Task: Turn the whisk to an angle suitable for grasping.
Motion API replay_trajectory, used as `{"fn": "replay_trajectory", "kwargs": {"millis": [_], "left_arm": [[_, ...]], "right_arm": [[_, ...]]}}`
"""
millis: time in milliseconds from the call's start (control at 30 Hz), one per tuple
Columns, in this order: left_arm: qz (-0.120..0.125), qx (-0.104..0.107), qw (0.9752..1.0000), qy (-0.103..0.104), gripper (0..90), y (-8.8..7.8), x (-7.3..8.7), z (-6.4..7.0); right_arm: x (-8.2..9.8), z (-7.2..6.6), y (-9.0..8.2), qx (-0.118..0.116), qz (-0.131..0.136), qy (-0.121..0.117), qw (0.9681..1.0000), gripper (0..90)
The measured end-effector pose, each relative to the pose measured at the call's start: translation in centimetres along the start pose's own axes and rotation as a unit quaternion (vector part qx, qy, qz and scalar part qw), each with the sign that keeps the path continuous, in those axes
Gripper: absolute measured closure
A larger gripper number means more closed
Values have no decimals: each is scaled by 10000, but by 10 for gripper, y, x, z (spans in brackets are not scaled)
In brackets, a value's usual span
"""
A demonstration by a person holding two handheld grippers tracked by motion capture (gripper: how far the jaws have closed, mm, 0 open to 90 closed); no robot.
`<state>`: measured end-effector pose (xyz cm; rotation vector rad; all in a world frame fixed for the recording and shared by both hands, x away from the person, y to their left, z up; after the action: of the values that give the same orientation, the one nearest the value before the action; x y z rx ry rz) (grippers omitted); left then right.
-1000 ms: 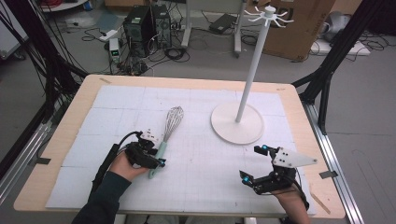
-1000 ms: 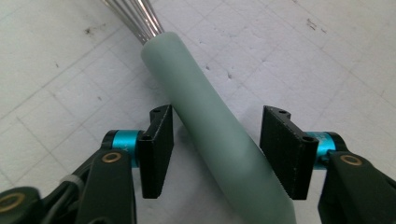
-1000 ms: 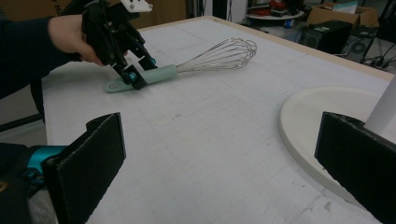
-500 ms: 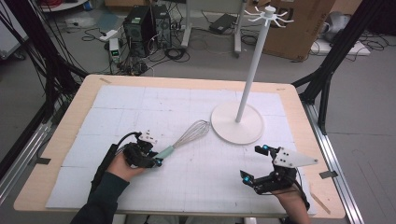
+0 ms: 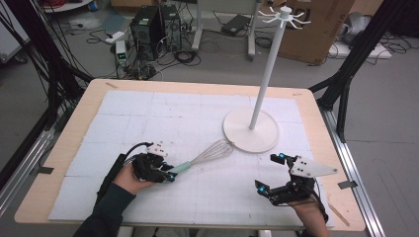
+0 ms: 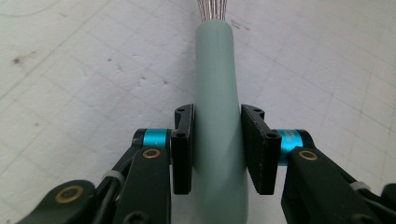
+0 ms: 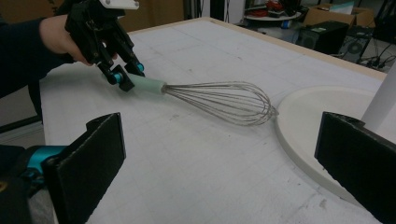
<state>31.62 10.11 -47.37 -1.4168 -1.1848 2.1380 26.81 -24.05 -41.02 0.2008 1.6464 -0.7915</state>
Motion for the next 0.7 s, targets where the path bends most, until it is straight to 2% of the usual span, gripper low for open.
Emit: {"fn": "replay_trajectory", "kwargs": {"millis": [167,400,533,600,700], "left_arm": [[118,284,9992,249,667,1,-2,8],[255,814,9946,587,667,3,-5,17],[381,995,9922,648,667,5,-8,20],[426,1014,9909,779,667,5,-10,22],[450,1102,9892,859,667,6,-15,25]], "right_arm": [[0,0,-1,-5,4,31,10000,10],[0,0,-1,-4,18,28,10000,10],[0,0,-1,-28,23,51,10000,10],[0,0,-2,-27,33,63,10000,10],[-1,1,-2,-34,65,40,10000,10]]}}
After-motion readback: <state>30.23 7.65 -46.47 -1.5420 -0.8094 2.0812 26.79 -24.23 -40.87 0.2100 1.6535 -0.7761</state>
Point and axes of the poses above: each handheld gripper's, and its own axes: y roughly forward along the jaws, x roughly out of its underside, z roughly to its right, the point moved 6 cm from there along y, roughly forward along the jaws, and after that the axes turned 3 degrees about -z, right-handed, at the moved point
